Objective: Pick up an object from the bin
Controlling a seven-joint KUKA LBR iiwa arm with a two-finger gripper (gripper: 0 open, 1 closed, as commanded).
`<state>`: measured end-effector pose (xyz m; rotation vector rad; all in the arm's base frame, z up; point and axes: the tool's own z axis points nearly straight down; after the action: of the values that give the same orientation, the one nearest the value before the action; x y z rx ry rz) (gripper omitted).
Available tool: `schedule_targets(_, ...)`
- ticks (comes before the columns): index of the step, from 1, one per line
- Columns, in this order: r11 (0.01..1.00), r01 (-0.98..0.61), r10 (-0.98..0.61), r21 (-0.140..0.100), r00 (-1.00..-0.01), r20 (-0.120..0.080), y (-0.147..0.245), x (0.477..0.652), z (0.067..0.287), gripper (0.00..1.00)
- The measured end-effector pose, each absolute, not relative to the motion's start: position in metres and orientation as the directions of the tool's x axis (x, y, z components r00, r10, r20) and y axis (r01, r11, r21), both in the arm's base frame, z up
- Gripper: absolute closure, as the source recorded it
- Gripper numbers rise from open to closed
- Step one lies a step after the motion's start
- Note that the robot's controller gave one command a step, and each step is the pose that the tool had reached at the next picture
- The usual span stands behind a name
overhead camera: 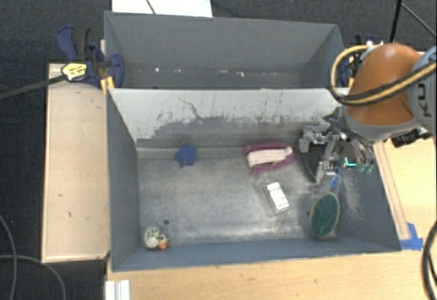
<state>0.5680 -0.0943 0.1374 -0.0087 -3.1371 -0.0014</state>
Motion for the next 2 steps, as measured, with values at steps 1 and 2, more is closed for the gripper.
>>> schedule_targets(1, 1.0, -0.01, -0.01, 0.008, -1.0, -0.019, -0.146, 0.506, 0.074, 0.0)
schedule_targets(2, 0.961, -0.275, -0.275, -0.011, -0.961, -0.022, -0.149, 0.486, 0.075, 0.0)
